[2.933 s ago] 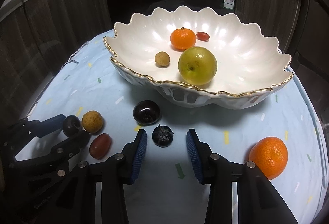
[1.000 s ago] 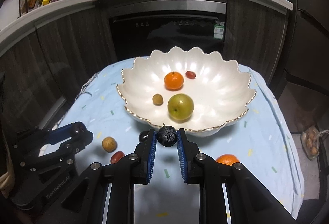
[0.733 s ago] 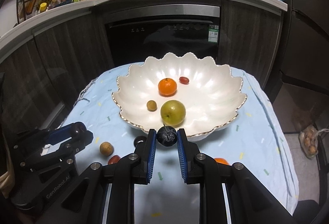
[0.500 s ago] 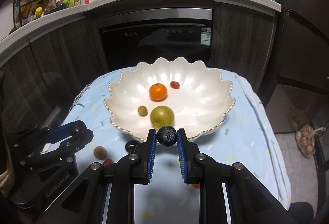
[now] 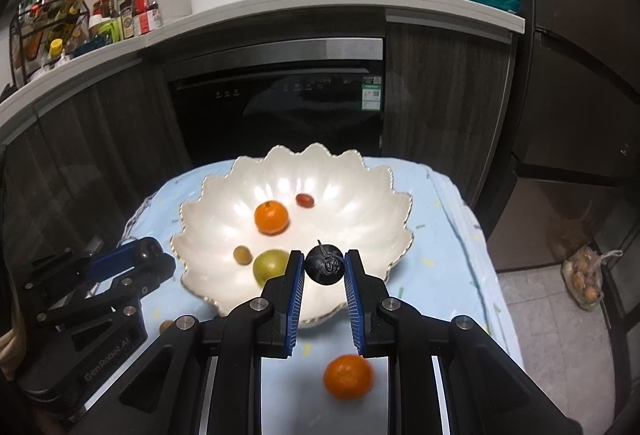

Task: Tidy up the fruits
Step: 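Carry the plum and berry over the white bowl and open both tools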

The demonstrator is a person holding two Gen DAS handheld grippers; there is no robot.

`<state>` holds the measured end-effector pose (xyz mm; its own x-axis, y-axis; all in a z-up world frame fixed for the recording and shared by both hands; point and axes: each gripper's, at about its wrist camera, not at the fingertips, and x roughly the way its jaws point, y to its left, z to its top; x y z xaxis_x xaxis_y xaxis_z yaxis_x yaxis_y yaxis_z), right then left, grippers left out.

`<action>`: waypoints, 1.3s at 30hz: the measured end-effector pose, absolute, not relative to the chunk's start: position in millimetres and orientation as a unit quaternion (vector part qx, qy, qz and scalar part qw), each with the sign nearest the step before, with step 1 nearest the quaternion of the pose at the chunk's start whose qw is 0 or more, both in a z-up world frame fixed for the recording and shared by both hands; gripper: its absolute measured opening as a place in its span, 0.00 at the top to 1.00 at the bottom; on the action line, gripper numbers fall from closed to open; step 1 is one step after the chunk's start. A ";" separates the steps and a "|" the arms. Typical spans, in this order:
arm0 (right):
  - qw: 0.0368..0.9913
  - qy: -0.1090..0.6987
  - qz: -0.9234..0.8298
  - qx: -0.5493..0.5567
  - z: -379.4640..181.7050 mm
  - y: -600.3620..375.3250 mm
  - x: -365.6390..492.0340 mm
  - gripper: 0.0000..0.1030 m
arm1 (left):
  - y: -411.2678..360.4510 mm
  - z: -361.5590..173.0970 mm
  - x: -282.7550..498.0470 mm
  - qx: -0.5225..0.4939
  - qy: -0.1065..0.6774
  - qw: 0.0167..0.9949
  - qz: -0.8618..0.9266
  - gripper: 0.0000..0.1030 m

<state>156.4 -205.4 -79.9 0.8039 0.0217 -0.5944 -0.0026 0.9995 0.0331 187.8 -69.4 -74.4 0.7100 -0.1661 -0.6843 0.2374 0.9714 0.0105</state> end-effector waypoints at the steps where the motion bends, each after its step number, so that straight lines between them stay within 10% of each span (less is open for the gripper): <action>1: 0.950 0.312 0.005 0.015 -78.2 -206.7 158.1 0.78 | -70.2 -73.0 190.0 0.049 0.364 0.924 -0.110 0.72; 39: 0.937 0.347 -0.039 0.012 -103.4 -235.6 267.0 0.78 | -81.0 -98.3 301.8 0.055 0.389 0.913 -0.111 0.72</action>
<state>267.0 -235.6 -103.5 0.7556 -0.0639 -0.6520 0.0807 0.9967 -0.0042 301.8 -81.0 -98.3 0.6726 -0.1597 -0.7226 0.2459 0.9692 0.0146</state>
